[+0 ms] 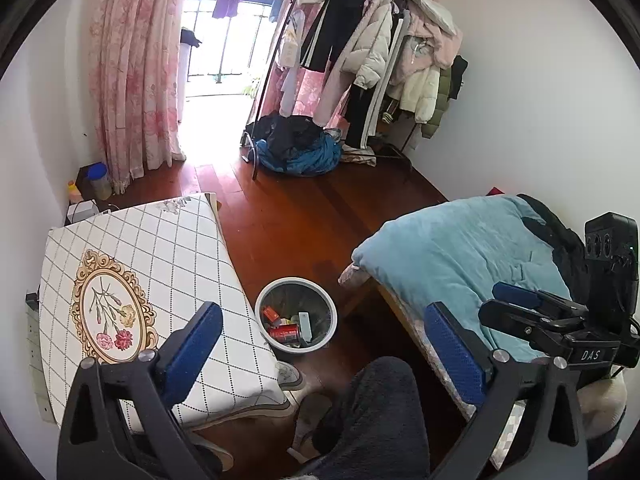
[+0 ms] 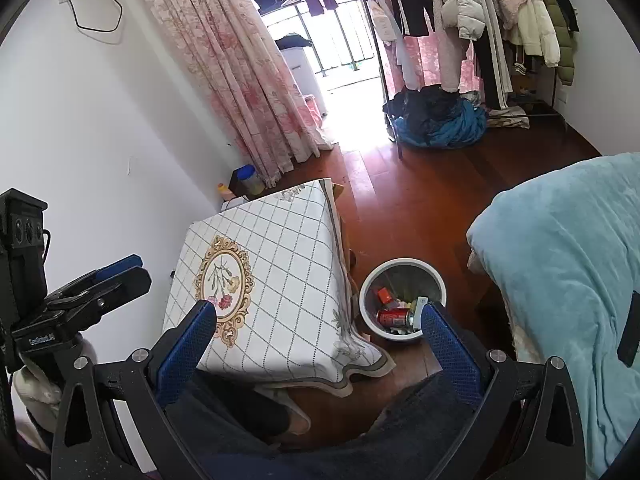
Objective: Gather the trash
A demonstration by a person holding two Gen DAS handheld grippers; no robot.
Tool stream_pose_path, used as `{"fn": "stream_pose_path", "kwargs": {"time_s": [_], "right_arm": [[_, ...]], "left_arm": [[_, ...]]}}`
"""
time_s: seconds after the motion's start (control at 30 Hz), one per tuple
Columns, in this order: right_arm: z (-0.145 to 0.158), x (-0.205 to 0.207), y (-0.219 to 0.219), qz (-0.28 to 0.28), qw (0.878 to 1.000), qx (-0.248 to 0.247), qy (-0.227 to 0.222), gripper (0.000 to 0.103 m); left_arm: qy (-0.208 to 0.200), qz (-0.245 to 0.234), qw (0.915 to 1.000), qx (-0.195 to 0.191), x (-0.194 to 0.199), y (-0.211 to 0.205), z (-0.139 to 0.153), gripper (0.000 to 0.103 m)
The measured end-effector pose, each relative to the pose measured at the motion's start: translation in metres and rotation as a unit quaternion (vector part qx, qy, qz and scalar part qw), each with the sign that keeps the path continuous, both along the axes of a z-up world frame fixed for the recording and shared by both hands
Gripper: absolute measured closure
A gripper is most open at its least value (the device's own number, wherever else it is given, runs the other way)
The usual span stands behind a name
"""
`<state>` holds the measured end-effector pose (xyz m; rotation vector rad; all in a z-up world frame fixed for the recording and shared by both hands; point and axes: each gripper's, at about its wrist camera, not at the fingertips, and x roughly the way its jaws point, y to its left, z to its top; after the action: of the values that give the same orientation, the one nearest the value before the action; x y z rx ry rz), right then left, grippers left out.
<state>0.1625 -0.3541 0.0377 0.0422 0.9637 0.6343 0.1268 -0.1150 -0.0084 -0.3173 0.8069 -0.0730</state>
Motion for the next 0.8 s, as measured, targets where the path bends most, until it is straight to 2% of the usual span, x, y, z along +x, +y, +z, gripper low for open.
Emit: {"fn": "stream_pose_path", "kwargs": {"time_s": [0.8], "right_arm": [[0.0069,-0.0001,-0.0004,0.009,1.000,-0.005,-0.008,0.000]], "left_arm": [[-0.005,0.001,1.0000,-0.001,-0.0024,-0.0026,0.0068,0.000]]}}
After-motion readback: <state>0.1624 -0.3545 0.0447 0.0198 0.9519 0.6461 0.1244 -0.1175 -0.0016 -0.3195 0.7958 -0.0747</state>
